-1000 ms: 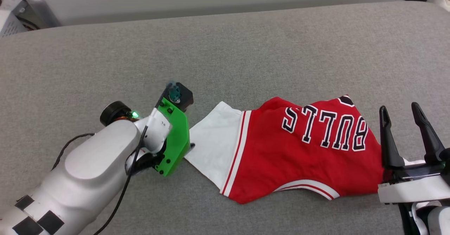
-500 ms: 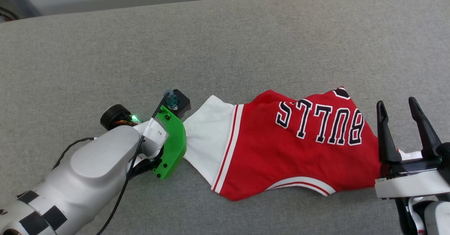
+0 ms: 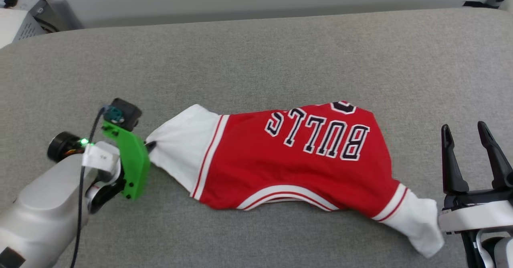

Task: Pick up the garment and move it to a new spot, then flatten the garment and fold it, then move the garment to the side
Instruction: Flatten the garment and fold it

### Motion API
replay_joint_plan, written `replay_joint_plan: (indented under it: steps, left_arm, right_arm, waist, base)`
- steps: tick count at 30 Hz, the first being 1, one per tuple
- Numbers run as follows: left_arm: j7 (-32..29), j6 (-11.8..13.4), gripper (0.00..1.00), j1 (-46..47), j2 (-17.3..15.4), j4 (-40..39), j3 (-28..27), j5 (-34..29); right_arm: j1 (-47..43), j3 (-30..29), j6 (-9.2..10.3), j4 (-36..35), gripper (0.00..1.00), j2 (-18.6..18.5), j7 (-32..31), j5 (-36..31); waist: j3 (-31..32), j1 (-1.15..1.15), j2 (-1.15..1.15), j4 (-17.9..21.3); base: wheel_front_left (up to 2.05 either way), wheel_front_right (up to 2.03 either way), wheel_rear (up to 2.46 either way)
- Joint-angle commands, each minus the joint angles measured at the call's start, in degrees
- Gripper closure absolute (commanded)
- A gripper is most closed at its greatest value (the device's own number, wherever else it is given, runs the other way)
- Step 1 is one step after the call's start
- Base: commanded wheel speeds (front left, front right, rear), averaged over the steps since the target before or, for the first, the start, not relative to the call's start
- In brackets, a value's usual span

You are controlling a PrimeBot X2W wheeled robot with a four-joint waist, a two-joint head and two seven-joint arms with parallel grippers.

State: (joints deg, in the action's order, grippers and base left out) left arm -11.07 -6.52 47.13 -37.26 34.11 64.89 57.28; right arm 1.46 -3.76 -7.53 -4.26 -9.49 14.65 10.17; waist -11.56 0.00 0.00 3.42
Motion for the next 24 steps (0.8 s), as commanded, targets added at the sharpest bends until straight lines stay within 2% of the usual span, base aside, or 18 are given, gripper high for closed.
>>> replay_joint_plan:
  steps: [1,5,9,10,11,14,16,17,18,21,24]
  left_arm:
    - [0.6,0.4,1.0,-1.8,-1.0,1.1,-0.6,1.5]
    - [1.3,1.1,1.0,-4.6,-2.3,4.2,-1.4,3.4]
    - [1.9,1.4,1.0,-6.6,-1.8,6.9,-1.1,3.9]
    - [2.5,1.4,0.75,-6.9,-1.3,7.2,-1.3,4.2]
    - [3.4,1.5,0.0,-7.0,-0.9,7.5,-1.5,4.3]
    - [8.8,2.7,0.0,-7.0,0.6,8.1,-2.7,3.6]
    - [14.3,4.5,0.0,-6.7,1.3,8.0,-3.5,2.1]
    - [21.6,7.3,0.0,-7.4,2.0,6.9,-5.0,0.8]
    - [23.5,8.5,0.0,-7.8,2.2,6.1,-5.7,0.4]
    - [25.8,12.3,0.0,-9.2,2.2,3.0,-8.2,-1.9]
    - [26.0,18.2,0.0,-12.3,2.3,-5.6,-15.2,-7.5]
  right_arm:
    - [-0.6,-0.2,0.04,0.2,0.0,-0.2,0.3,-0.3]
    - [-0.9,-0.1,0.04,0.8,0.0,-0.5,0.3,-0.3]
    - [-0.9,-0.2,0.04,1.5,0.0,-0.8,0.3,-0.4]
    - [-0.9,-0.3,0.04,1.7,0.0,-0.8,0.3,-0.4]
    - [-1.0,-0.3,0.04,1.8,0.0,-0.9,0.3,-0.4]
    - [-1.4,-0.4,0.04,2.2,0.0,-1.0,0.3,-0.4]
    - [-1.6,-0.5,0.04,2.2,0.0,-1.2,0.3,-0.3]
    - [-1.8,-1.0,0.04,1.8,0.0,-1.8,0.3,-0.1]
    - [-1.8,-1.3,0.04,1.5,0.0,-2.1,0.3,0.0]
    - [-1.7,-2.0,0.04,0.4,0.0,-3.1,0.0,0.3]
    - [-0.8,-2.2,0.04,-1.4,0.0,-4.8,-1.0,0.9]
  waist:
    - [0.7,0.0,0.0,-1.0]
    - [0.7,0.0,0.0,-1.4]
    - [0.6,0.0,0.0,-1.6]
    - [0.7,0.0,0.0,-1.7]
    - [0.8,0.0,0.0,-1.7]
    - [1.7,0.0,0.0,-2.0]
    - [2.7,0.0,0.0,-2.3]
    - [4.2,0.0,0.0,-2.8]
    - [4.6,0.0,0.0,-3.0]
    - [5.9,0.0,0.0,-3.8]
    - [6.4,0.0,0.0,-4.7]
  base:
    - [0.0,0.0,0.0]
    - [0.0,0.0,0.0]
    - [0.0,0.0,0.0]
    - [0.0,0.0,0.0]
    - [0.0,0.0,0.0]
    - [0.0,0.0,0.0]
    - [0.0,0.0,0.0]
    - [0.0,0.0,0.0]
    - [0.0,0.0,0.0]
    - [0.0,0.0,0.0]
    - [0.0,0.0,0.0]
